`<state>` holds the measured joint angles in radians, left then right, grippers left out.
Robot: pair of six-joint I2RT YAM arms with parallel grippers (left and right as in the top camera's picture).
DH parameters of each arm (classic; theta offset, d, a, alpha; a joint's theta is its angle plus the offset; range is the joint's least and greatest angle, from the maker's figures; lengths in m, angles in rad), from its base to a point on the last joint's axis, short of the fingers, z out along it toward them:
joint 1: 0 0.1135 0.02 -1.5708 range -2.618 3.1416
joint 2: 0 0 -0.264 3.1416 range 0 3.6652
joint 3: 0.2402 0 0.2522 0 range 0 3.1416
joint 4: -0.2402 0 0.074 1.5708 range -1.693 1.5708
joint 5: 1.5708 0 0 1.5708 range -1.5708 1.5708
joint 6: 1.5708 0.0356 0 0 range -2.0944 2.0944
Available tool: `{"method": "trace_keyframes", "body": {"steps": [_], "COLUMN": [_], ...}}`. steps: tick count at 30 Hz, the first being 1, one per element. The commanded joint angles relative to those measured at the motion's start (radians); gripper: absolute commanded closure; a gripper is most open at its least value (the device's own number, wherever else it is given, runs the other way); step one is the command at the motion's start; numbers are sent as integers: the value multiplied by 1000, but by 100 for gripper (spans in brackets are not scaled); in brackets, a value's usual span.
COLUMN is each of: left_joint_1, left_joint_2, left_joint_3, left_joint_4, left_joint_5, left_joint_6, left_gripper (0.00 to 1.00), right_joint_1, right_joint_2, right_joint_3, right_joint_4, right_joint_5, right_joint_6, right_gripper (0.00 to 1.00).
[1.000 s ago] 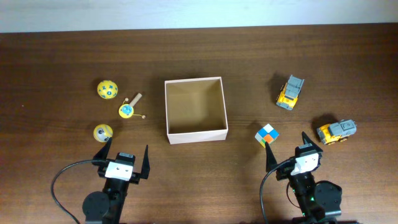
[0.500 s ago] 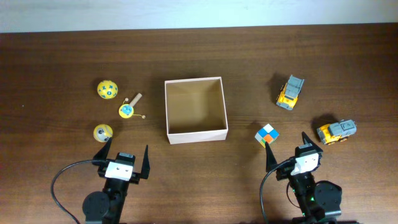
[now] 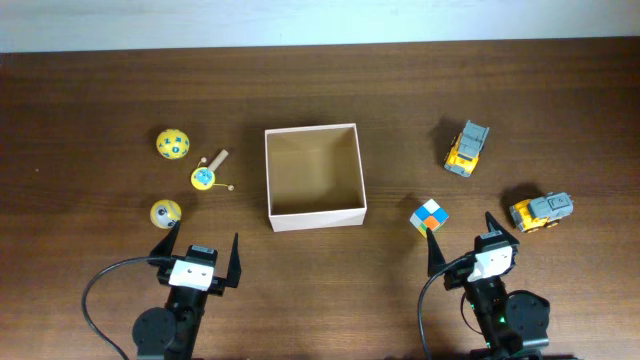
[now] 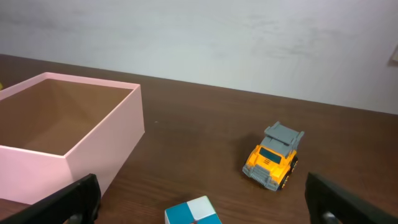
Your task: Pack container
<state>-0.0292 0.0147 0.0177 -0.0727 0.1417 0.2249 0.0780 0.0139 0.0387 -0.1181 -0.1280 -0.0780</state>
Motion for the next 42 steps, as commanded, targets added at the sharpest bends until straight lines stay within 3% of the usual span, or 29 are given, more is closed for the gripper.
{"method": "trace_keyframes", "body": {"steps": [1,13,18,23,29,36,42], "left_joint_1": [6,6,6,6,6,6,6], "left_joint_2": [3,3,3,3,3,3,3], "left_joint_3": [-6,-6,-6,-6,-6,-6,-6], "left_joint_4": [0,0,0,0,0,0,0], "left_joint_5": [-7,-7,-7,-7,-7,-7,-7], "left_joint_6": [15,15,15,15,15,15,15], "left_gripper": [1,1,1,1,1,1,1], "right_joint_1": [-6,-6,-6,-6,-6,-6,-6], "right_joint_2": [-8,-8,-8,31,246,681,927], "right_joint_3": [-13,-11,23,153,442,961,1257], "right_joint_4": [7,30,91,33,-206,-593,-719], "right_joint_5": [9,8,10,9,8,-62,-272], "right_joint_6": [8,10,92,197,226,220,226], "right_gripper": [1,1,1,1,1,1,1]}}
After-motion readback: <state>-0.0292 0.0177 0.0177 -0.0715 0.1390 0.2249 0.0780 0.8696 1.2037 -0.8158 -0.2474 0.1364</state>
